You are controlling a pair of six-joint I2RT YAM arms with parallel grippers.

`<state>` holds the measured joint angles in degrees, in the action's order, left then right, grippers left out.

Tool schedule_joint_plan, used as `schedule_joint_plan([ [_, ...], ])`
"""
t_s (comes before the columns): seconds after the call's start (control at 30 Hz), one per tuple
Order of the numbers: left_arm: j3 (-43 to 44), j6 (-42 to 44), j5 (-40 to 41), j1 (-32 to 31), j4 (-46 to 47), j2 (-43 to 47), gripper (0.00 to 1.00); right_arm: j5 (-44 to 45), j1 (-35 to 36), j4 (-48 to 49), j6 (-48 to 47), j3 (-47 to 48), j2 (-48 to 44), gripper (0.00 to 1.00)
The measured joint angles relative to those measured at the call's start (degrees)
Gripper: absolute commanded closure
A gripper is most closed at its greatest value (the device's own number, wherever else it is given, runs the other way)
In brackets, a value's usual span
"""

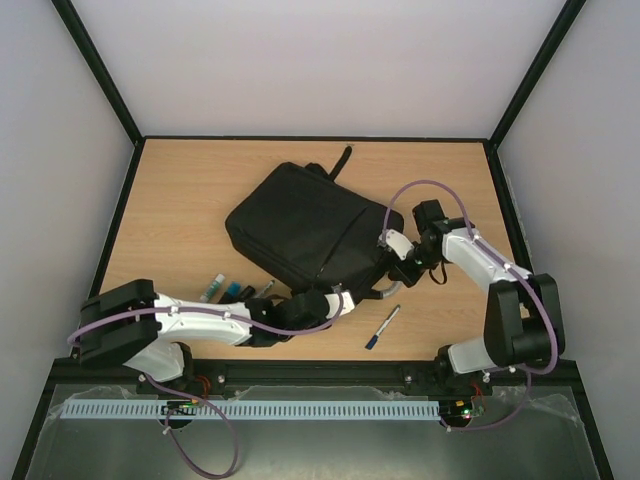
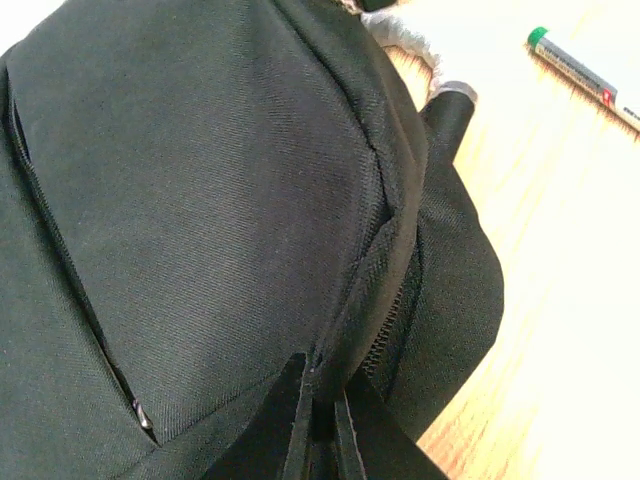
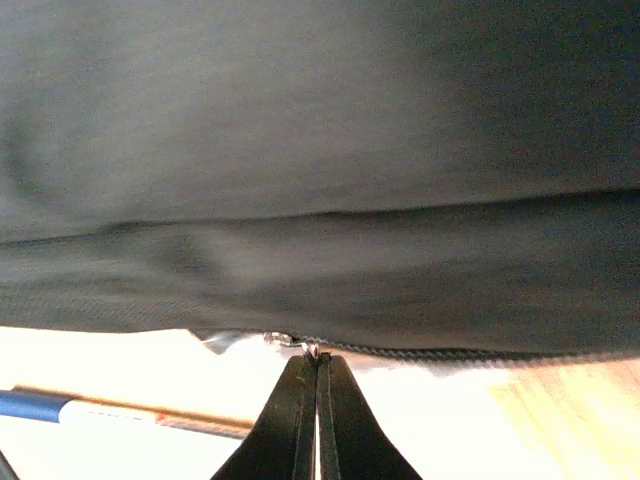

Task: Pack the student bag
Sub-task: Zip the student bag at the center of the board.

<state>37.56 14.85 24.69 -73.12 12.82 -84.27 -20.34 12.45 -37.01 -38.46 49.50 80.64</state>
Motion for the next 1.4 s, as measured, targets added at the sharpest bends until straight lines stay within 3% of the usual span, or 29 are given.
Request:
schedule_joint_plan([
  [0.3, -2.3, -6.9, 5.2, -1.1, -4.2, 3.6, 0.95, -0.5, -6.6, 2.6, -0.3, 3.7, 7.9, 0.99],
  [0.37, -2.3, -9.4, 7.0, -0.9, -6.0, 4.5, 0.83, -1.1, -6.4, 2.9, -0.6, 3.3, 6.5, 0.99],
  [0.47, -1.8, -14.2, 9.0, 0.7, -10.2, 5.3, 0.5, -1.4, -4.1, 2.8, -1.2, 1.0, 1.8, 0.99],
  [0.57, -1.8, -17.5, 11.1, 1.6, -14.0, 5.9, 0.33, -2.3, -0.6, 2.5, -1.2, -0.2, -2.0, 0.99],
  [0.83, -1.5, -18.8, 6.0, -3.4, -14.0, 14.1, 0.17, -4.5, 7.1, 2.1, 1.9, -1.0, -6.5, 0.99],
  [0.97, 2.6, -18.7, 3.2, -3.5, -12.7, 13.3, 0.16, -5.3, 10.5, 2.1, 4.4, -1.2, -7.6, 0.99],
  [1.13, 7.1, -18.3, 2.0, -2.3, -10.0, 7.4, 0.22, -6.1, 12.5, 2.1, 6.9, -1.2, -7.6, 0.99],
  [1.4, 5.5, -16.6, -2.6, 5.4, -6.8, 3.8, 0.48, -6.3, 13.1, 2.2, 8.1, -1.4, -7.6, 0.99],
])
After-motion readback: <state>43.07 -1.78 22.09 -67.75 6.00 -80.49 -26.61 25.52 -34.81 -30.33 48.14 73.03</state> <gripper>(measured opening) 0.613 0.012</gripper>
